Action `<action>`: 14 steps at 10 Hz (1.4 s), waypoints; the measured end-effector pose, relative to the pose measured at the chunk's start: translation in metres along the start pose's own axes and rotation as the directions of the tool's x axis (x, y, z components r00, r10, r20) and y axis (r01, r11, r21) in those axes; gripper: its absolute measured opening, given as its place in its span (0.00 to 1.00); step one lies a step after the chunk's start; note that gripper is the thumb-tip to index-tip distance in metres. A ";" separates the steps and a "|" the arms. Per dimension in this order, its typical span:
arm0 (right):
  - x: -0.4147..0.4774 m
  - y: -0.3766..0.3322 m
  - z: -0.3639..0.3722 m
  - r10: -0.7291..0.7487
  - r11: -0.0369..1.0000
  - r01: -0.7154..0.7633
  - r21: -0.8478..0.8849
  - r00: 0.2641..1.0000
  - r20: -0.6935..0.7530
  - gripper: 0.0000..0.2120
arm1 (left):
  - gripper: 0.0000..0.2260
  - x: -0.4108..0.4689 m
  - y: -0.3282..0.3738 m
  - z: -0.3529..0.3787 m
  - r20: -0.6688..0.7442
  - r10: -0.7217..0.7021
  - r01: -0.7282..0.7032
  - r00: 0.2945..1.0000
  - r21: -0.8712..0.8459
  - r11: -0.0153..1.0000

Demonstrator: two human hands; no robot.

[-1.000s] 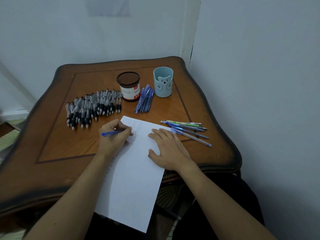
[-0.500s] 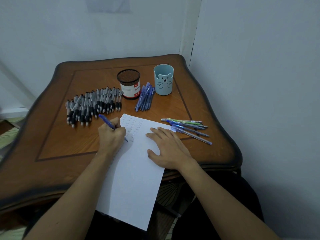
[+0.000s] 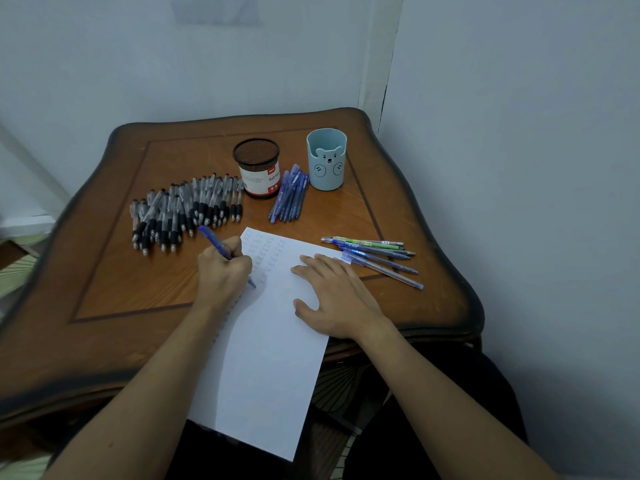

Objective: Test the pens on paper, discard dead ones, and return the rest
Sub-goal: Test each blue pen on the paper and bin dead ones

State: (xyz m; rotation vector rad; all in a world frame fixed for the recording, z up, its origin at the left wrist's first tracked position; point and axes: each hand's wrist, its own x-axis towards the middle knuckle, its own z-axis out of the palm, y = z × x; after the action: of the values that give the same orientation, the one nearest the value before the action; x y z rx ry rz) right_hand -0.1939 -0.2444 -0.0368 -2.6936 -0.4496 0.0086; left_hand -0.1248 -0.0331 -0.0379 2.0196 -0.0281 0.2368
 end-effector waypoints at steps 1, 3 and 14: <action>0.000 0.000 0.001 -0.002 1.000 0.002 0.004 1.000 -0.006 0.28 | 0.12 -0.001 0.001 0.002 -0.003 0.012 -0.012 1.000 0.003 1.000; 0.000 0.000 0.001 -0.001 1.000 0.001 0.008 1.000 -0.002 0.28 | 0.12 0.000 -0.002 0.000 0.017 0.032 -0.032 0.999 -0.016 0.999; -0.001 0.000 0.000 -0.007 1.000 0.007 0.013 1.000 -0.014 0.28 | 0.10 0.003 0.014 0.001 0.032 -0.163 0.166 0.986 -0.226 0.960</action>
State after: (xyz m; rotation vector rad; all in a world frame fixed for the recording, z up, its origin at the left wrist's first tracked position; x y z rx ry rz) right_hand -0.1948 -0.2447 -0.0370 -2.6780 -0.4531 -0.0096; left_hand -0.1239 -0.0401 -0.0258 1.7827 0.1006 0.1089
